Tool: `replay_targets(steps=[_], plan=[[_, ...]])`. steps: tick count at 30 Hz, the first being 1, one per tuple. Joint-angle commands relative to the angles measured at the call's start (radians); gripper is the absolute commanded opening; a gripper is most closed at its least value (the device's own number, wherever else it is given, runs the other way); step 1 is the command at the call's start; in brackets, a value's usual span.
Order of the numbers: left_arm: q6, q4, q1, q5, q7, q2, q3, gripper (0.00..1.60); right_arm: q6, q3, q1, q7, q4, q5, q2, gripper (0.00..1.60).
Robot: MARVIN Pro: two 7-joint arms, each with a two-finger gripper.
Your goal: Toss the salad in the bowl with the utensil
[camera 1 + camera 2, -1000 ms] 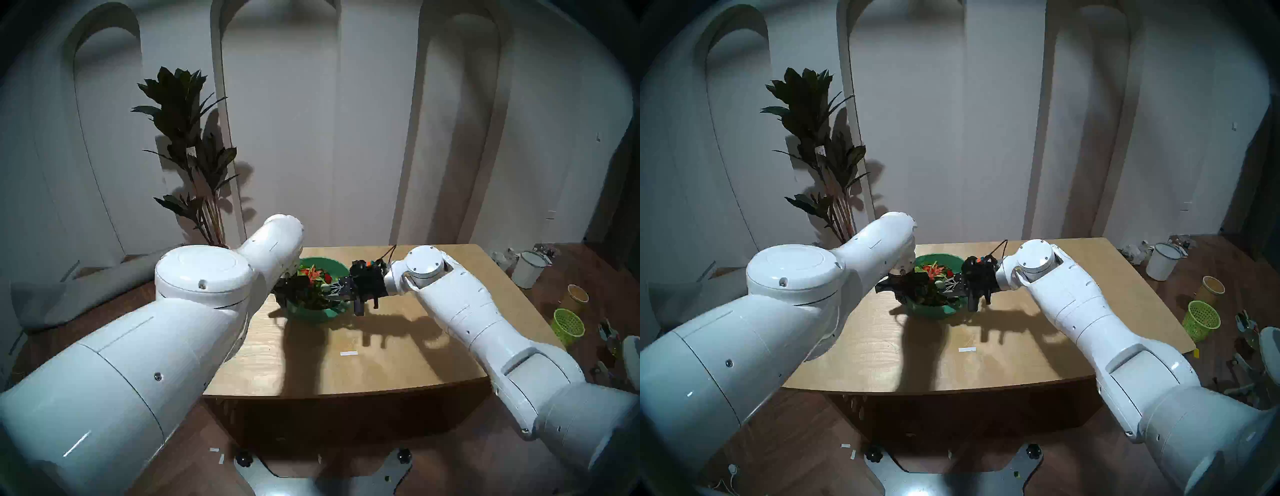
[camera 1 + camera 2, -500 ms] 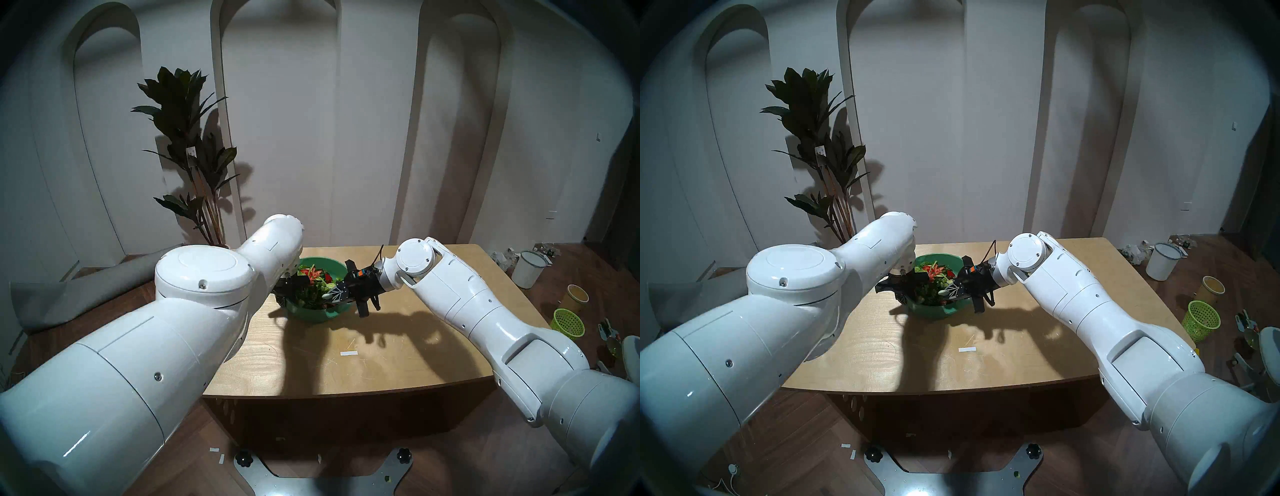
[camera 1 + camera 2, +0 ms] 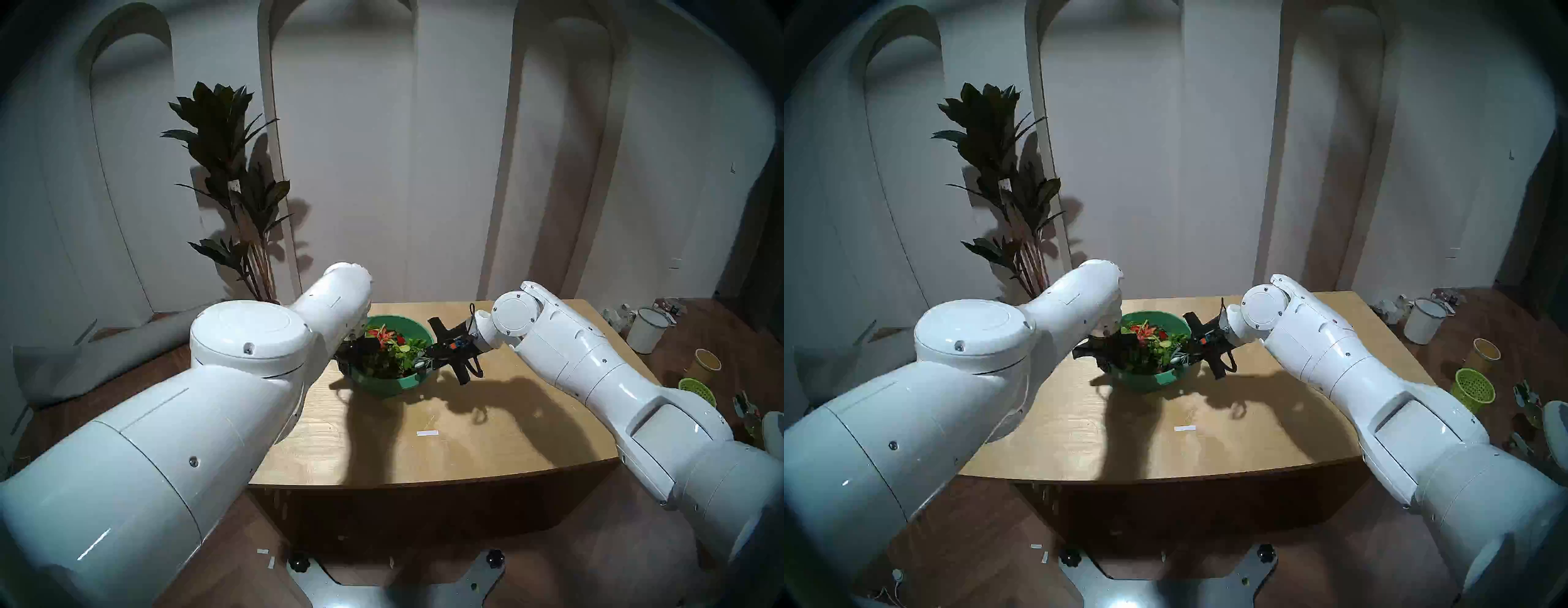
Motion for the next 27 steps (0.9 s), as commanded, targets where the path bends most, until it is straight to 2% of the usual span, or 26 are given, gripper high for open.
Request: replay_targets(steps=[1,9,16,27], plan=[[0.004,0.009,0.039,-0.002,0.012,-0.006,0.001,0.0,-0.064,-0.018,0.006,-0.072,0.047,-0.071,0.009,0.0],[0.004,0.008,0.038,-0.002,0.011,-0.006,0.001,0.0,-0.089,-0.011,-0.016,-0.221,0.126,-0.092,-0.026,0.0],[0.004,0.008,0.038,-0.002,0.012,-0.006,0.001,0.0,-0.064,0.036,-0.04,-0.365,0.179,-0.047,-0.104,0.0],[0.004,0.008,0.04,0.001,0.014,-0.007,0.001,0.0,-0.051,0.08,-0.059,-0.512,0.215,-0.025,-0.172,0.0]])
